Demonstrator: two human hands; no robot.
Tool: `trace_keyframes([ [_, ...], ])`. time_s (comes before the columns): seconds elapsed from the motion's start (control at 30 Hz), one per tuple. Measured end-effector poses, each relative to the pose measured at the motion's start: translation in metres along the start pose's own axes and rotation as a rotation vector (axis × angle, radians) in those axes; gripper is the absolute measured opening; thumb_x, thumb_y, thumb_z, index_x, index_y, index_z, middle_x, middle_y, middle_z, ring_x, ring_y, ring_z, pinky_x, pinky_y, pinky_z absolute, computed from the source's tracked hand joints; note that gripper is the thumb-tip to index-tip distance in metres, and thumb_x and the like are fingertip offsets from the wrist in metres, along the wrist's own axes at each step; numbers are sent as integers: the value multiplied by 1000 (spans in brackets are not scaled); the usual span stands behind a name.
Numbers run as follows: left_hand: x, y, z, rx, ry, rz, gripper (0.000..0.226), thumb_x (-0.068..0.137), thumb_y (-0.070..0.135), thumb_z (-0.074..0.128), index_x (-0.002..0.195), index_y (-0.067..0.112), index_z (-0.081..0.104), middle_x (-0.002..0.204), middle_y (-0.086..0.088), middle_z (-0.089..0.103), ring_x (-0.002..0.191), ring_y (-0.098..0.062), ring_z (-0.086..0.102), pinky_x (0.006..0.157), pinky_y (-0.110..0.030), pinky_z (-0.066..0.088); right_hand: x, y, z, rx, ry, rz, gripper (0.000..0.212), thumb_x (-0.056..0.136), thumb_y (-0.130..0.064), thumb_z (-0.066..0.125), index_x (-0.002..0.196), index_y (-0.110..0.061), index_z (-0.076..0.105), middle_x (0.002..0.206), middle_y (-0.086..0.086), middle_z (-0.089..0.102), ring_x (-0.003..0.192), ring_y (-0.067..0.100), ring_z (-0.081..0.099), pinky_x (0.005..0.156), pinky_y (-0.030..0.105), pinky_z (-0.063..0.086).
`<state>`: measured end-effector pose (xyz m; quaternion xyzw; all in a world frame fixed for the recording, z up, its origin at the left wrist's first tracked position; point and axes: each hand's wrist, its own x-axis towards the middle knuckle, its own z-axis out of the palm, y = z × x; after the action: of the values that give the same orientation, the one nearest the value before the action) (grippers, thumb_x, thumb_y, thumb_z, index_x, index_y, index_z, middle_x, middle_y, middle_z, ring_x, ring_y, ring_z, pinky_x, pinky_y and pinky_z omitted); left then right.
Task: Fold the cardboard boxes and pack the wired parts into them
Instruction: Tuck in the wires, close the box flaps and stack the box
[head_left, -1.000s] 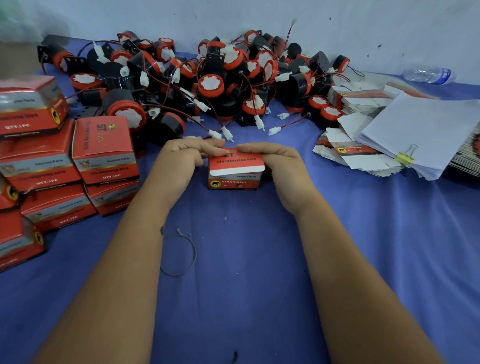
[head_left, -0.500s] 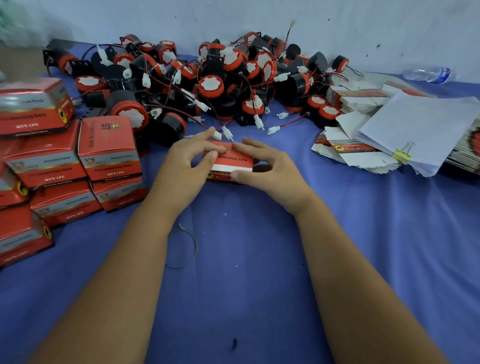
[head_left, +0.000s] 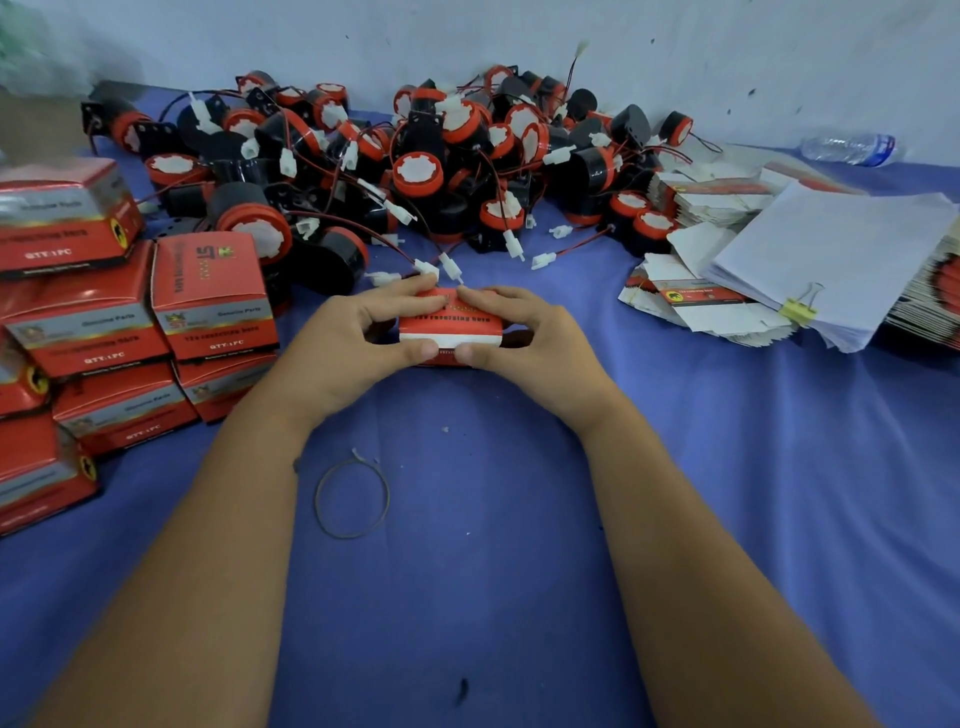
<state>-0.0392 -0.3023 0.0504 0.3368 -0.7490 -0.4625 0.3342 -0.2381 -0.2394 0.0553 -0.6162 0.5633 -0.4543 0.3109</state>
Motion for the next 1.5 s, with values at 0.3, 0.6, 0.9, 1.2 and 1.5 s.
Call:
trace_keyframes([
  [0.3,3,-2,5,-7,71,64,28,96,16,61,115,35,67,138,15,56,129,13,43,104,-11,41,1,1,4,44,62,-10,33,89,-25,70,122,-21,68,118,-7,62,108,6,60,92,23,51],
  [0.6,4,-1,7,-153,107,45,25,89,30,63,112,30,72,130,13,64,127,1,52,100,-24,50,0,-3,7,20,108,4,29,94,-31,63,120,-20,70,116,-6,65,109,8,60,95,30,51],
  [0.9,2,1,8,-213,85,18,26,92,13,65,100,35,76,132,16,62,131,1,48,100,-25,48,-2,-4,3,91,46,46,32,92,-27,67,124,-23,67,123,-8,61,113,4,59,95,22,50],
  [1.2,3,4,13,-66,158,56,30,90,9,68,113,27,70,139,7,58,129,3,48,101,-15,45,-1,1,11,-235,328,-151,20,86,-19,74,106,-19,76,130,1,54,114,8,52,90,25,49],
  [1.5,1,11,25,629,368,296,24,79,9,80,102,6,76,122,-8,66,119,-29,53,102,-22,31,-1,-5,14,-730,452,-508,8,79,-9,69,81,-2,73,76,9,61,72,30,55,64,43,49],
])
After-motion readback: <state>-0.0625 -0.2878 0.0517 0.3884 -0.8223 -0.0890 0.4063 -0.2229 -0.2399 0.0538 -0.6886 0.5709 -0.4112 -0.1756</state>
